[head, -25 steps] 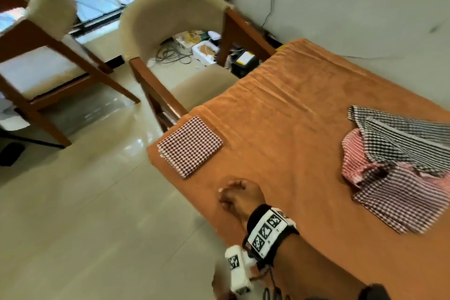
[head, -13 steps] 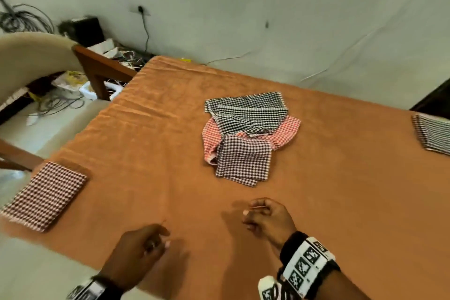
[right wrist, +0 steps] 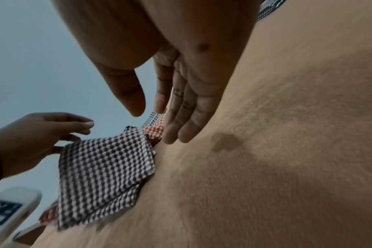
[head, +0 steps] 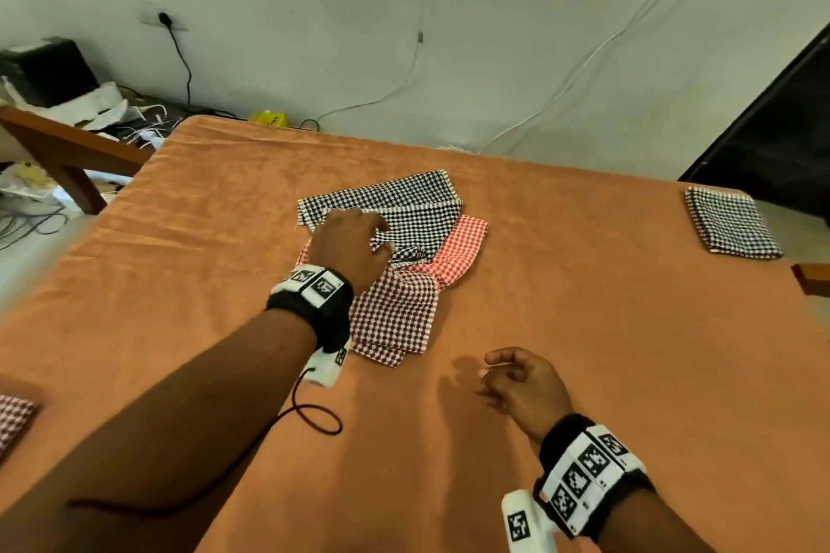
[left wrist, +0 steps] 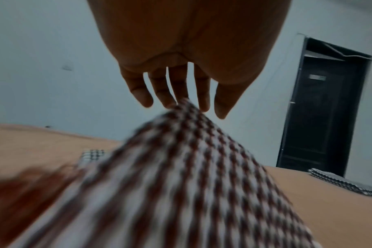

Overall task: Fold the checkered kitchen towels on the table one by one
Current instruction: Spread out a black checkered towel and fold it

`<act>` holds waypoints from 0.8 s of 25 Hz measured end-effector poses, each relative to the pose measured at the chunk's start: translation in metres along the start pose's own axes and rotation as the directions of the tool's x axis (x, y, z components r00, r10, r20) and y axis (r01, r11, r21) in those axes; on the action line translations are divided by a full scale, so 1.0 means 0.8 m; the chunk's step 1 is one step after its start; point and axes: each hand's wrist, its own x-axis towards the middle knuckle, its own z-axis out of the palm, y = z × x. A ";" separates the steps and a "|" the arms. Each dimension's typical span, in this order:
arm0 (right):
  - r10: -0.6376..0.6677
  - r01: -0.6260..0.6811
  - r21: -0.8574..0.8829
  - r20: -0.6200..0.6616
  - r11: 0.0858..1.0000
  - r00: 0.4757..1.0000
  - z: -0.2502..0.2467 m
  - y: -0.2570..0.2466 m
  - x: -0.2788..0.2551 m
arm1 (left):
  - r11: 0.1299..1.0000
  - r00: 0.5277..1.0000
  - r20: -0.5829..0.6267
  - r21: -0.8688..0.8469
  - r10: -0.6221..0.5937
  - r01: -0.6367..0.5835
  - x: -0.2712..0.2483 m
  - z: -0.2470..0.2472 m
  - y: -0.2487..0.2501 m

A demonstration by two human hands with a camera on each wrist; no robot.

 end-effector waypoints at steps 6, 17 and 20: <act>0.017 -0.013 0.047 -0.092 0.999 0.996 -0.006 -0.003 -0.004 | 0.992 0.914 0.404 0.103 0.026 -0.074 0.066 0.051 0.032; -0.026 0.035 0.053 -0.156 0.998 0.987 0.025 -0.017 -0.017 | 0.836 0.981 0.152 -0.516 -0.123 0.185 -0.038 0.045 -0.010; -0.138 0.136 -0.020 -0.144 0.990 0.980 0.034 -0.037 -0.017 | 0.741 0.961 0.157 -0.612 -0.229 0.276 -0.051 0.019 -0.014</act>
